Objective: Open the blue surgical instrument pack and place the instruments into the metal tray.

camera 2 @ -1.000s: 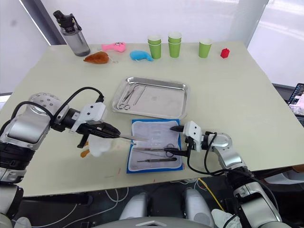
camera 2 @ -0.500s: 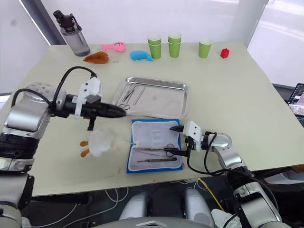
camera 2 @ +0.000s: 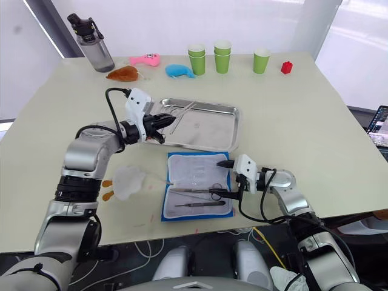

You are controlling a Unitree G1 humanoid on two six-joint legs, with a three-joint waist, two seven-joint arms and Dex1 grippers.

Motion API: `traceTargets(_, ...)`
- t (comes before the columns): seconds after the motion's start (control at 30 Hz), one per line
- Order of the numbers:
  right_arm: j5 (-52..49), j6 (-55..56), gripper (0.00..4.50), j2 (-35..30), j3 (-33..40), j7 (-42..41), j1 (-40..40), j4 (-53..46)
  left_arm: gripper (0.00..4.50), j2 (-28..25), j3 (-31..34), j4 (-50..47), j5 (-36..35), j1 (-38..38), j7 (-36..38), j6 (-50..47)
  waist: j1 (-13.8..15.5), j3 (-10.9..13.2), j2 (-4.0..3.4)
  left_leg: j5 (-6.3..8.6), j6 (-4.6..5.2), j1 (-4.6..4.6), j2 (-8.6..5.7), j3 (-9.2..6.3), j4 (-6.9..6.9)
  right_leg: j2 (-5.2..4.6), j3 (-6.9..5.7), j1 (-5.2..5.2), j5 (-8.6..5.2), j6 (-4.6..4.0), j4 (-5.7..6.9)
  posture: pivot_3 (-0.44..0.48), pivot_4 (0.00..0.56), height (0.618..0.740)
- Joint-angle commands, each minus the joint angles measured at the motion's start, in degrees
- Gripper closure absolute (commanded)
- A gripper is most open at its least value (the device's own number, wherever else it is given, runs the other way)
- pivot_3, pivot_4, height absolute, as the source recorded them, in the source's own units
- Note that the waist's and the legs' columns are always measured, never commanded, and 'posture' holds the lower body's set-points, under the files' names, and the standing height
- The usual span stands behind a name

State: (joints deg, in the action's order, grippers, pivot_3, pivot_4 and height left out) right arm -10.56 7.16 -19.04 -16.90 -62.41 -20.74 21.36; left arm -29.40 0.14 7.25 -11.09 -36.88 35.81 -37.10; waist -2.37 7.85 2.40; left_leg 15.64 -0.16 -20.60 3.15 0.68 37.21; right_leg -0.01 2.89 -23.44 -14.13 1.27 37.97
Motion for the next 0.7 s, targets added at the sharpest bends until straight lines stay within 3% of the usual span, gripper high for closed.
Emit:
traceTargets(0.03, 5.47, -3.21, 0.00, -1.65, -3.02, 1.08, 3.79, 6.96, 4.39, 3.27, 0.94, -0.18, 2.25, -0.65, -7.03, 1.71, 0.09, -0.01, 0.01, 0.00, 0.00, -0.01, 0.00, -0.01, 0.00, 0.00, -0.01, 0.00, 0.01, -0.01, 0.00, 0.000, 0.150, 0.734)
traceTargets(0.3, 5.44, -3.16, 0.00, -1.43, -2.95, 1.38, 3.49, 7.13, 4.39, 11.20, 0.07, 1.67, 5.18, -1.66, -18.60, -5.67, 0.04, -0.02, 0.01, 0.00, 0.00, 0.00, -0.02, -0.04, 0.04, -0.01, -0.03, 0.05, 0.04, 0.01, -0.01, 0.000, 0.150, 0.734)
traceTargets(0.7, 5.48, -2.96, 0.00, -1.22, -3.07, 1.53, 3.60, 7.13, 4.39, 15.32, -0.13, 4.30, 5.99, -2.93, -24.14, -9.32, 0.01, -0.02, 0.00, 0.00, -0.01, 0.01, -0.04, -0.10, 0.04, -0.01, -0.06, 0.07, 0.07, 0.04, -0.01, 0.000, 0.150, 0.734)
